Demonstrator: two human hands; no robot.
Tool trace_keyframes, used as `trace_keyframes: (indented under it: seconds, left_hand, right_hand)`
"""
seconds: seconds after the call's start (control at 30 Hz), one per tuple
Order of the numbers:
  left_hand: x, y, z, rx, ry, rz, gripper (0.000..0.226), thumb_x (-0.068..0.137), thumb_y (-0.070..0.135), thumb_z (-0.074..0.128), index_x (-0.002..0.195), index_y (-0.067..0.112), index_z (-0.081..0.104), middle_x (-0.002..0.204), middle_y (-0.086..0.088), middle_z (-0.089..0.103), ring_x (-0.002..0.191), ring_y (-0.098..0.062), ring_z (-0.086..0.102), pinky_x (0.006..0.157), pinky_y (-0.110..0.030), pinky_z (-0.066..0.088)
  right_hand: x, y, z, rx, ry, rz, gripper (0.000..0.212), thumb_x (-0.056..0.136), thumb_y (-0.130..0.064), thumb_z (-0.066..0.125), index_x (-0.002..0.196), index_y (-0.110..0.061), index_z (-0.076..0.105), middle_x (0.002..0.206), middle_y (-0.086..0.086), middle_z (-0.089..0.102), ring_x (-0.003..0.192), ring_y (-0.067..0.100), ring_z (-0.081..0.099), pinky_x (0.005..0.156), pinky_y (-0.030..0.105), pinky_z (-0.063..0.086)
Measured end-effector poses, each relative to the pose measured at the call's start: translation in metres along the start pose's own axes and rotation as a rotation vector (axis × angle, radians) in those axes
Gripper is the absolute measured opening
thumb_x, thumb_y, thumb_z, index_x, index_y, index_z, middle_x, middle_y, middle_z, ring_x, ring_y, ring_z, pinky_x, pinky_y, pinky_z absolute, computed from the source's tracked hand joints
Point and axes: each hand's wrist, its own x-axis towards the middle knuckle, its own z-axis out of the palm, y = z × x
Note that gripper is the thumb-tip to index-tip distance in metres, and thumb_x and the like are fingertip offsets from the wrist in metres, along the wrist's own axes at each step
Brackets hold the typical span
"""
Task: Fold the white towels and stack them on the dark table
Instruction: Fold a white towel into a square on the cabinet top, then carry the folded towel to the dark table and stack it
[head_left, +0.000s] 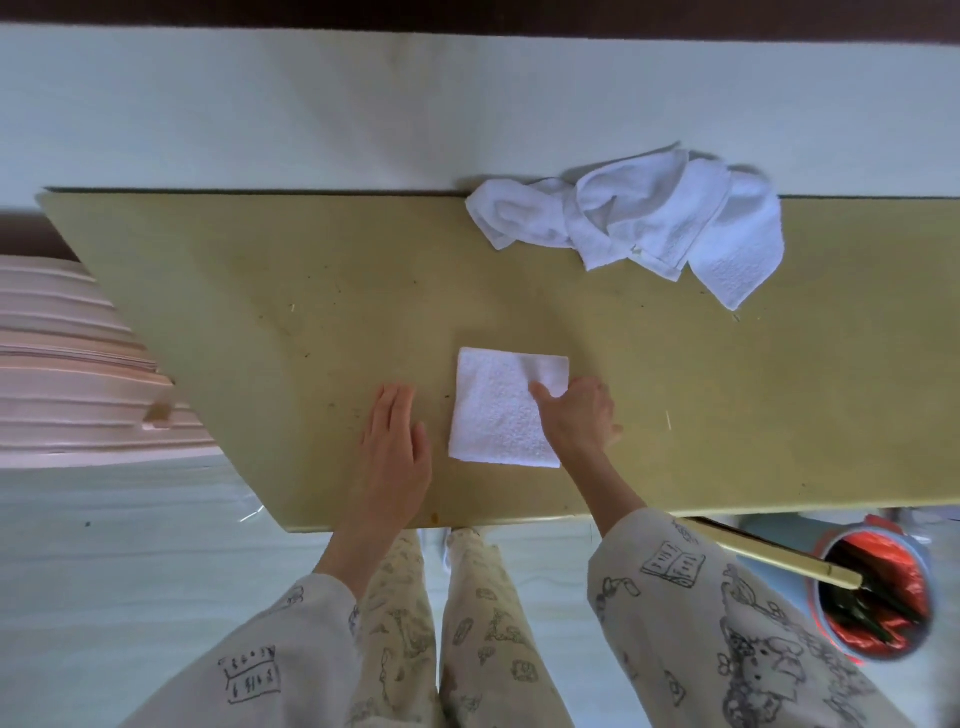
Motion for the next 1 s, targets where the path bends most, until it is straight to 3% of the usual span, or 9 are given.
trace_keyframes:
  seconds: [0.17, 0.33, 0.5, 0.67, 0.77, 0.87, 1.0]
  left_hand:
    - [-0.005, 0.0, -0.023, -0.125, 0.075, -0.231, 0.04, 0.097, 0.01, 0.037, 0.137, 0.005, 0.038, 0.146, -0.011, 0.031, 0.14, -0.023, 0.02, 0.111, -0.034, 0.021]
    - [-0.006, -0.004, -0.041, -0.129, 0.068, -0.225, 0.039, 0.096, 0.01, 0.037, 0.135, 0.005, 0.039, 0.146, -0.008, 0.033, 0.14, -0.02, 0.019, 0.11, -0.033, 0.022]
    - [-0.021, -0.015, -0.053, -0.153, 0.143, -0.258, 0.038, 0.094, 0.006, 0.037, 0.131, 0.008, 0.045, 0.14, -0.007, 0.04, 0.139, -0.02, 0.021, 0.109, -0.035, 0.025]
    - [-0.056, -0.017, -0.059, -0.246, 0.279, -0.347, 0.034, 0.093, 0.003, 0.04, 0.124, 0.006, 0.051, 0.131, -0.009, 0.045, 0.132, -0.023, 0.031, 0.108, -0.032, 0.027]
    - [-0.083, -0.022, -0.065, -0.255, 0.355, -0.357, 0.032, 0.093, 0.002, 0.042, 0.122, 0.006, 0.054, 0.125, -0.01, 0.051, 0.124, -0.024, 0.041, 0.101, -0.023, 0.029]
    - [-0.115, -0.025, -0.075, -0.338, 0.382, -0.426, 0.032, 0.094, 0.007, 0.042, 0.124, 0.01, 0.053, 0.127, -0.006, 0.052, 0.124, -0.02, 0.044, 0.098, -0.021, 0.031]
    - [-0.172, -0.032, -0.093, -0.381, 0.466, -0.468, 0.032, 0.095, 0.009, 0.042, 0.125, 0.012, 0.053, 0.127, -0.005, 0.054, 0.12, -0.02, 0.049, 0.1, -0.025, 0.033]
  right_hand:
    - [-0.004, -0.021, 0.002, -0.144, -0.097, -0.054, 0.061, 0.09, -0.05, 0.049, 0.13, -0.004, 0.042, 0.134, 0.009, 0.043, 0.127, 0.026, 0.037, 0.1, 0.047, 0.03]
    - [-0.013, -0.035, 0.01, -0.205, -0.116, -0.087, 0.06, 0.09, -0.052, 0.047, 0.127, -0.005, 0.045, 0.133, 0.011, 0.04, 0.125, 0.027, 0.036, 0.097, 0.043, 0.033]
    - [-0.03, -0.04, 0.021, -0.315, -0.061, -0.249, 0.045, 0.094, -0.041, 0.042, 0.118, -0.005, 0.05, 0.12, 0.012, 0.055, 0.114, 0.03, 0.049, 0.093, 0.038, 0.034]
    - [-0.043, -0.042, 0.005, -0.03, -0.228, -0.303, 0.023, 0.091, -0.025, 0.051, 0.101, -0.005, 0.052, 0.102, 0.011, 0.061, 0.091, 0.028, 0.055, 0.075, 0.032, 0.038]
    - [-0.054, -0.044, -0.005, 0.085, -0.271, -0.349, 0.022, 0.086, -0.017, 0.058, 0.092, 0.004, 0.056, 0.088, 0.019, 0.061, 0.089, 0.034, 0.06, 0.072, 0.034, 0.045]
    - [-0.078, -0.05, -0.008, 0.036, -0.272, -0.536, 0.016, 0.083, -0.015, 0.06, 0.084, -0.001, 0.052, 0.078, 0.008, 0.055, 0.077, 0.027, 0.055, 0.067, 0.033, 0.043]
    - [-0.134, -0.068, -0.001, -0.19, -0.251, -0.939, 0.013, 0.089, -0.014, 0.055, 0.088, -0.012, 0.041, 0.09, 0.006, 0.05, 0.081, 0.024, 0.05, 0.068, 0.032, 0.038]
